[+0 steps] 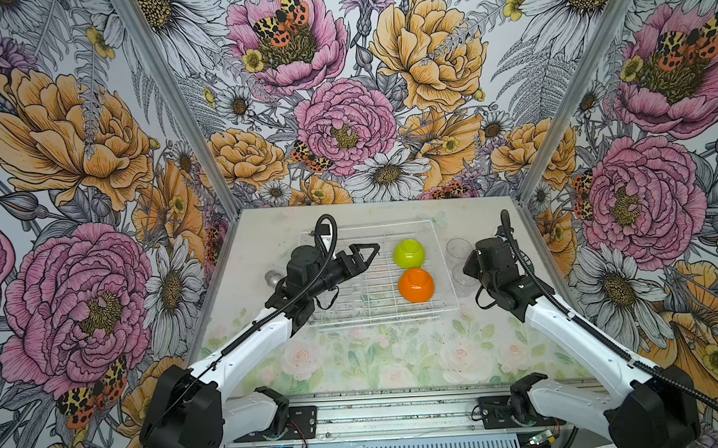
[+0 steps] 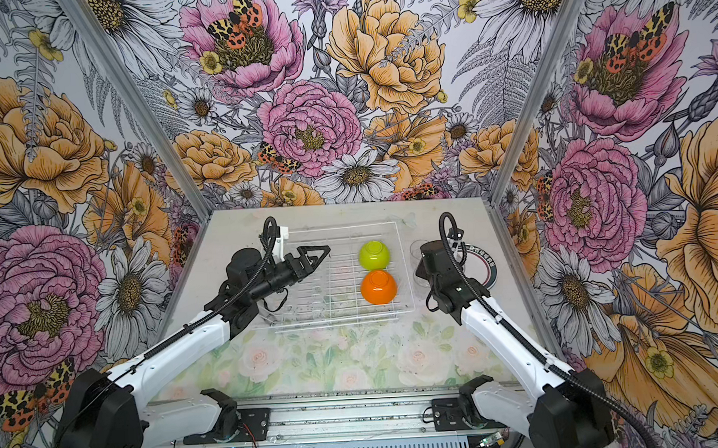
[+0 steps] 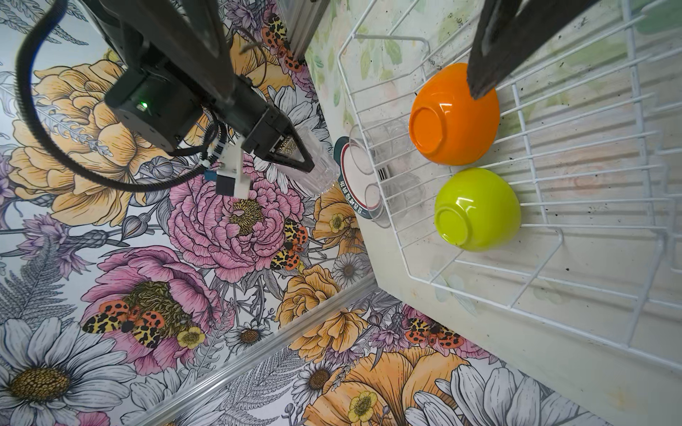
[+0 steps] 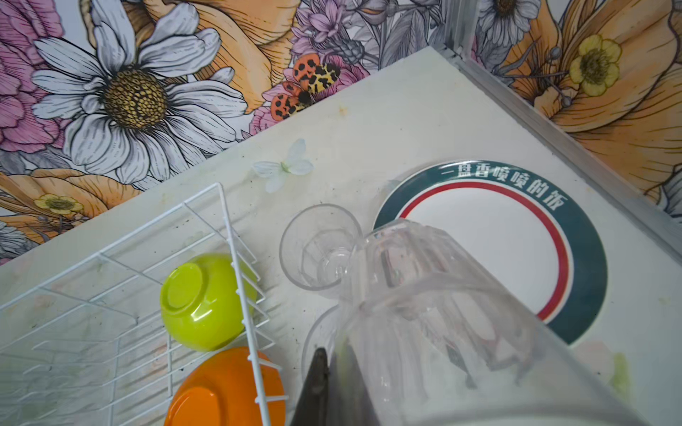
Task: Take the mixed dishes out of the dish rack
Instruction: 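Carry the glass with the right gripper toward the plate while the left gripper withdraws, then lower the clear glass beside the other glasses and open the right gripper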
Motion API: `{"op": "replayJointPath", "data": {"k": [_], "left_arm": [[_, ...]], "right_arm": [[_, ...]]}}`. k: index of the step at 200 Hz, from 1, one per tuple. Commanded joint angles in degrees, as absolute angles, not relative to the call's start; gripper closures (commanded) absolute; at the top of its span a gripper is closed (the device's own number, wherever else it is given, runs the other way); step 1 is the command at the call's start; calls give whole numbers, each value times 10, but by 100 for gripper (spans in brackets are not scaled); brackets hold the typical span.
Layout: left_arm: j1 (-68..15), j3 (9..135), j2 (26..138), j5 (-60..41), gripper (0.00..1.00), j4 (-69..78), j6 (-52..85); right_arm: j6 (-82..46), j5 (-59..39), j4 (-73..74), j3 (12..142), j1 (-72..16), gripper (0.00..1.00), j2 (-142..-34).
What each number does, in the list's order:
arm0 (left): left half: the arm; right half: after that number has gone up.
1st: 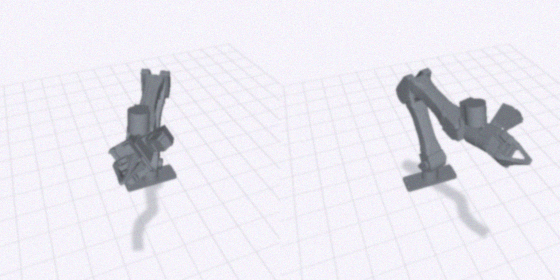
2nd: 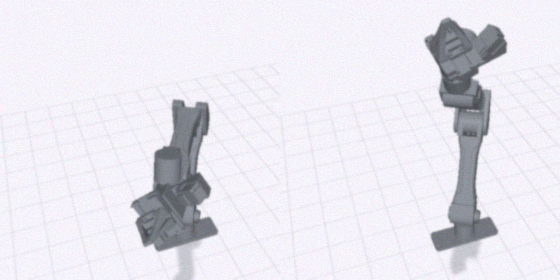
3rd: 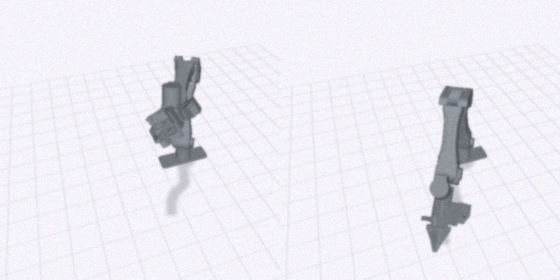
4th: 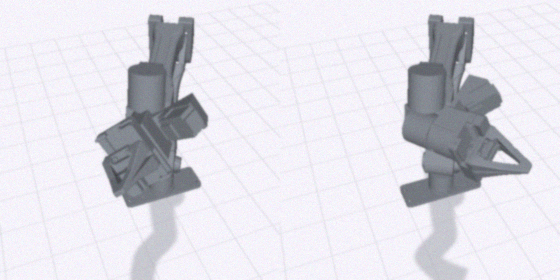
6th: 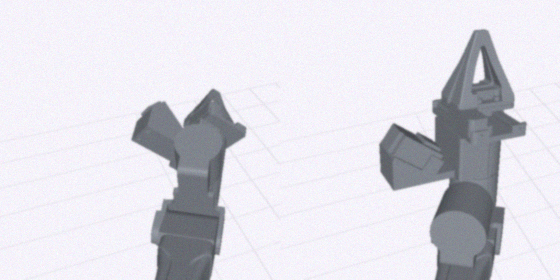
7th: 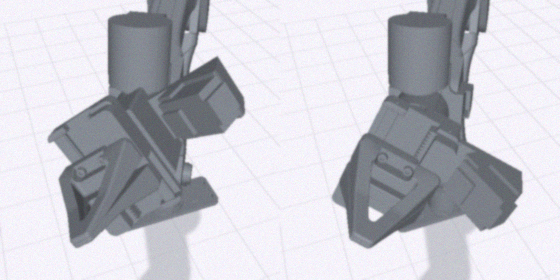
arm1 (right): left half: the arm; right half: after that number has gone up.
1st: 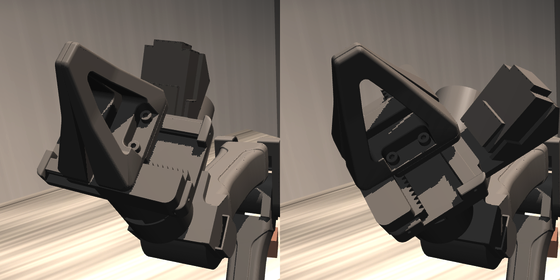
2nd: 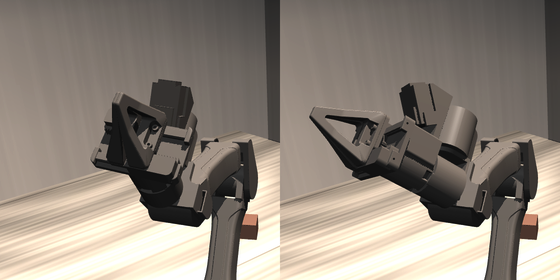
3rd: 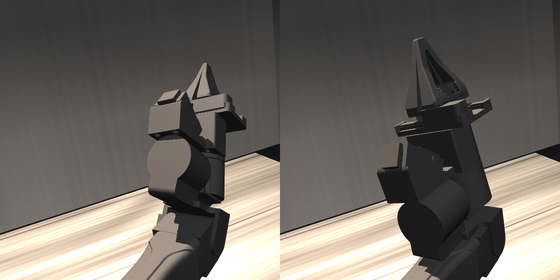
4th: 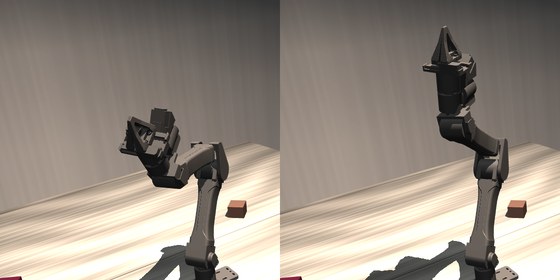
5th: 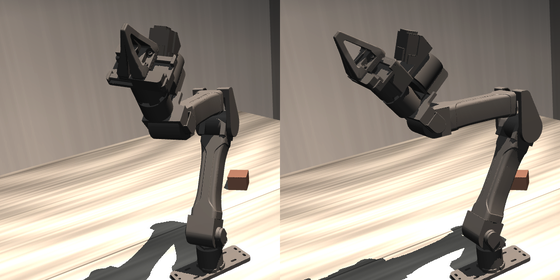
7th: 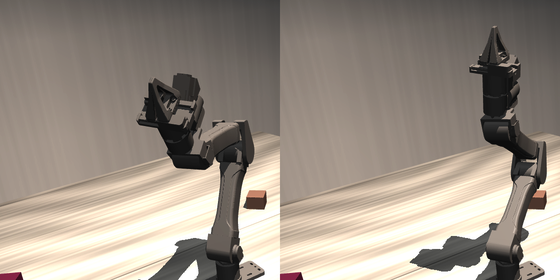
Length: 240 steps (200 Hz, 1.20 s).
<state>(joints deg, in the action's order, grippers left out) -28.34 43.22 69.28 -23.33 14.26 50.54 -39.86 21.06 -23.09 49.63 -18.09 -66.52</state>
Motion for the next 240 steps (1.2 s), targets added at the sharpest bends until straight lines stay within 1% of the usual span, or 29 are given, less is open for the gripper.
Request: {"op": "replayJointPath", "data": {"k": [1, 63, 119, 240], "left_arm": [[-288, 452, 699, -218, 1, 138, 488], [-286, 453, 702, -214, 1, 127, 477], [-278, 456, 714, -218, 1, 127, 474], [-270, 455, 733, -222, 1, 141, 479]], "right_arm": [[-359, 132, -222, 573, -135, 100, -711], [-333, 26, -221, 723, -53, 100, -893], [-325, -3, -239, 831, -30, 100, -1027], [-302, 12, -310, 946, -29, 100, -1146]]}}
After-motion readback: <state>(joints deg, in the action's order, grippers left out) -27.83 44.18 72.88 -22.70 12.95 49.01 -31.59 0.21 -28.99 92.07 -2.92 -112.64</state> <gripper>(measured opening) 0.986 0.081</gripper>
